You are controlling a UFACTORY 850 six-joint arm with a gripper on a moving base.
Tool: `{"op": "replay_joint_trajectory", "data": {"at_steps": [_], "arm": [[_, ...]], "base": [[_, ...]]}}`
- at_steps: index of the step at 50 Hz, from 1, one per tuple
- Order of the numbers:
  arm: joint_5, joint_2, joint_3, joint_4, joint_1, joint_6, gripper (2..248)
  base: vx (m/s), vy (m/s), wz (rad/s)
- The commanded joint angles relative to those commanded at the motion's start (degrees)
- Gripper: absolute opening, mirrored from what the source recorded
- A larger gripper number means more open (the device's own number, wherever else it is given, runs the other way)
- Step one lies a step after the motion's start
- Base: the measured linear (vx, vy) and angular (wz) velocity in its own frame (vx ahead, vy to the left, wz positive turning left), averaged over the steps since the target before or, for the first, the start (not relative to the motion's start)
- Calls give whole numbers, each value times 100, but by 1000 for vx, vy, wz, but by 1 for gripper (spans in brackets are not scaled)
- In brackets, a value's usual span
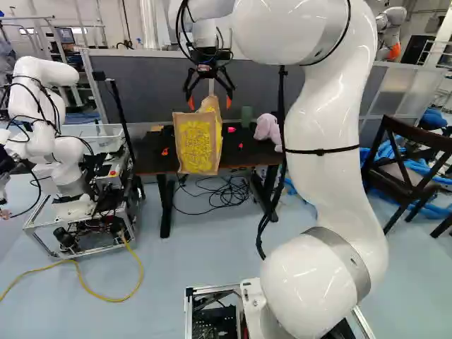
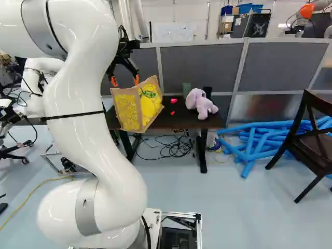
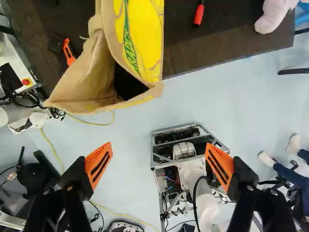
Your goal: Pick up the bag on the ground and place it on the table
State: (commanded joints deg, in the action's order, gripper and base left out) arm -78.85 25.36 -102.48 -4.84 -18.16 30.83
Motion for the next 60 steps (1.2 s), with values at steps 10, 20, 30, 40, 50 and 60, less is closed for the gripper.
{"op": "replay_joint_trajectory", "data": {"at_steps": [10,20,30,40,50,60], "arm": [[0,0,0,0,0,0,247],[0,0,0,0,0,0,247],[0,0,0,0,0,0,247],[0,0,0,0,0,0,247],[0,0,0,0,0,0,247],[0,0,0,0,0,0,247]], "base": [[-126,26,-4],[-94,1,6],[-80,1,4],[-65,0,5],[-2,0,0],[0,0,0]]}}
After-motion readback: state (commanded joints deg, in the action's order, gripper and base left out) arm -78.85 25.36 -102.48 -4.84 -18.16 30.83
